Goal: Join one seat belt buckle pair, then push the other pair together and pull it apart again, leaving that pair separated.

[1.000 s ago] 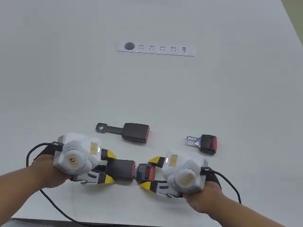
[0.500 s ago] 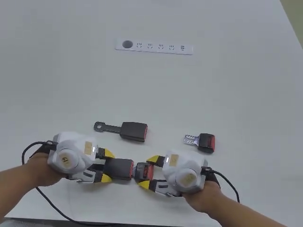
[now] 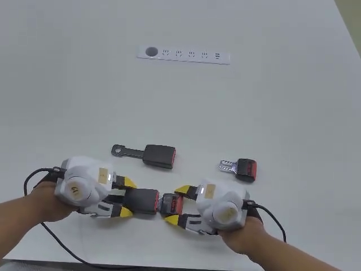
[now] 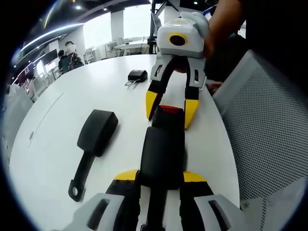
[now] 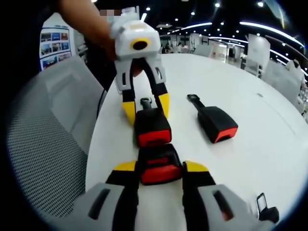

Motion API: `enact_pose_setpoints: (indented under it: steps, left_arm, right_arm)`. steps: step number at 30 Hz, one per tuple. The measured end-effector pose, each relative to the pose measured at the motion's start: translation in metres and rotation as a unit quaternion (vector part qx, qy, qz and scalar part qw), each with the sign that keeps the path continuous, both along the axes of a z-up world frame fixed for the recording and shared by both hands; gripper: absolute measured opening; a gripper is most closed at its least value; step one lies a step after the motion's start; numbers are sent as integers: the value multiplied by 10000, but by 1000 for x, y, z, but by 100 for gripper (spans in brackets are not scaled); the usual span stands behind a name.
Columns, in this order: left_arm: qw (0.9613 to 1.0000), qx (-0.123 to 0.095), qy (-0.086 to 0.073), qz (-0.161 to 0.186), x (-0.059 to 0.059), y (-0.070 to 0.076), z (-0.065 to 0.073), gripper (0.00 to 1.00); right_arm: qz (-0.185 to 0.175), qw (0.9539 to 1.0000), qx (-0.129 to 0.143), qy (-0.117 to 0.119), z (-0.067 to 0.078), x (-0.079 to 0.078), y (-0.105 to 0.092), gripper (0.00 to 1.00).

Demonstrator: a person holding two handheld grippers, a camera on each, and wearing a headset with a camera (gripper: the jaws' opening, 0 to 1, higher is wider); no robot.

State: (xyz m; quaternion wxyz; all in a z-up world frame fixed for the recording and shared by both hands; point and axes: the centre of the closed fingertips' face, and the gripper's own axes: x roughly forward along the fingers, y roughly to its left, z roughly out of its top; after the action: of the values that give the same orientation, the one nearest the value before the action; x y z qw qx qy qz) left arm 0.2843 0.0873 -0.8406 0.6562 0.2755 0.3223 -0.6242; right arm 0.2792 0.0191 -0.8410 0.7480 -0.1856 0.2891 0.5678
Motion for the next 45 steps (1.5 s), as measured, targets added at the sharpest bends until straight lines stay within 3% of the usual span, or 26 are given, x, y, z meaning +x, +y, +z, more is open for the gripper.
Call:
enact_pose_setpoints:
  steps: [19,22,25,27,29,31,32,36,40,45]
  left_arm:
    - [9998,-98,-1,146,0,0,0,32]
    - [9999,-13,-67,119,-1,-2,0,33]
    - [9997,179,-131,33,-1,-3,0,34]
    - [9993,338,-154,-18,-2,-3,-1,34]
    - [9989,390,-249,-96,-2,-4,1,35]
    - [9990,326,-291,-49,-2,-7,9,39]
    - [9985,278,-441,151,5,-8,13,42]
    - [9950,-178,-628,757,22,-11,39,64]
    - [9920,-280,-755,977,31,-5,52,71]
    - [9915,-240,-837,966,39,-3,55,74]
  right_arm:
    - [-145,9997,178,51,1,0,0,34]
    - [-50,10000,60,-52,1,-1,2,35]
    - [-188,9994,180,237,4,1,3,37]
    - [-128,9997,137,171,4,0,3,38]
    - [-104,9996,187,187,9,-3,6,48]
    - [-187,9988,418,145,18,-3,12,65]
    - [-218,9985,480,122,22,-3,12,69]
    - [-405,9975,570,52,33,-2,0,73]
    - [-521,9974,501,-79,38,3,-27,73]
    - [-692,9965,418,-211,47,21,-66,72]
